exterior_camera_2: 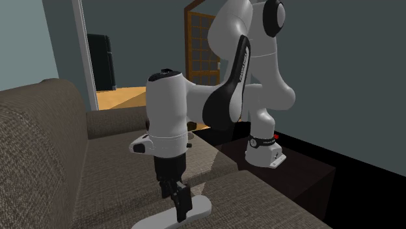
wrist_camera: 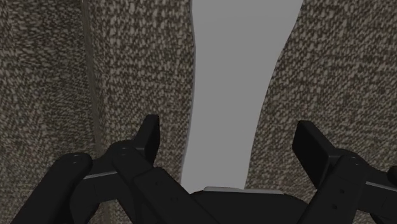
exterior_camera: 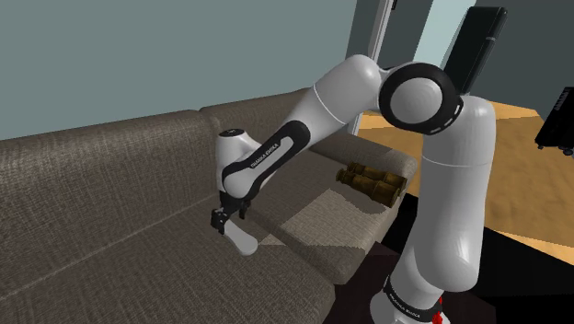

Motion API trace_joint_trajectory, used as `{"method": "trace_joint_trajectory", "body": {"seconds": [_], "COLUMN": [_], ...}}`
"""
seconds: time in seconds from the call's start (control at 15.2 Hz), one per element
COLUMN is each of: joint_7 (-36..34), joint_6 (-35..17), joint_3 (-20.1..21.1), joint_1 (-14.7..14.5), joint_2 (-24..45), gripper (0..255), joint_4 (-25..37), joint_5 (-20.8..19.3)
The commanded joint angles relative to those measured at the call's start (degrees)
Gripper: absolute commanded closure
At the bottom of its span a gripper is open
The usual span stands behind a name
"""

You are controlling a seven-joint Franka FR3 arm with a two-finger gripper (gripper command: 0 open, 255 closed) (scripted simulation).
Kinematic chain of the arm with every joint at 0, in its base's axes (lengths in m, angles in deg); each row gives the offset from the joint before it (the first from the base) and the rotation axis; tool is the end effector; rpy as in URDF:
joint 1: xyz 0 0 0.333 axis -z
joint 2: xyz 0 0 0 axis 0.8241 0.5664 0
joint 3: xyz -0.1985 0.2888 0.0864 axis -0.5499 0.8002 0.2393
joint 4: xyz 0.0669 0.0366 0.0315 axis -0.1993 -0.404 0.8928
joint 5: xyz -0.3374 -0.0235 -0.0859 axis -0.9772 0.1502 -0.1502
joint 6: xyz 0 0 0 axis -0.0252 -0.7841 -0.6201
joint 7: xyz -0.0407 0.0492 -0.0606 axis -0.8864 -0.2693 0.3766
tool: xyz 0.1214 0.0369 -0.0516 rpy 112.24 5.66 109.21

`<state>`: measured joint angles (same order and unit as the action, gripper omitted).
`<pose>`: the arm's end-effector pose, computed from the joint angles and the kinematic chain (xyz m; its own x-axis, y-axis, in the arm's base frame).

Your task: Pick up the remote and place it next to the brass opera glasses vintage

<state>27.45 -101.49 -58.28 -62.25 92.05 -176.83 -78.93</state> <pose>0.5248 0.1409 0.3099 0.9991 0.0418 0.0009 0.0418 -0.9990 -0.0160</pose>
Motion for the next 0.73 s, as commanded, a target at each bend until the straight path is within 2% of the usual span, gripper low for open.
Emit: {"method": "trace_joint_trajectory", "body": {"seconds": [0.0,0.13,0.66], "joint_7": [-0.3,-0.57,-0.58], "joint_6": [-1.53,-3.21,-3.2], "joint_3": [-0.13,-0.32,-0.32], "joint_1": [-0.16,-0.32,-0.32], "joint_2": [1.39,3.0,2.99], "gripper": [0,0,0], "joint_4": [-0.12,-0.2,-0.2], "joint_5": [-0.36,-0.75,-0.75]}}
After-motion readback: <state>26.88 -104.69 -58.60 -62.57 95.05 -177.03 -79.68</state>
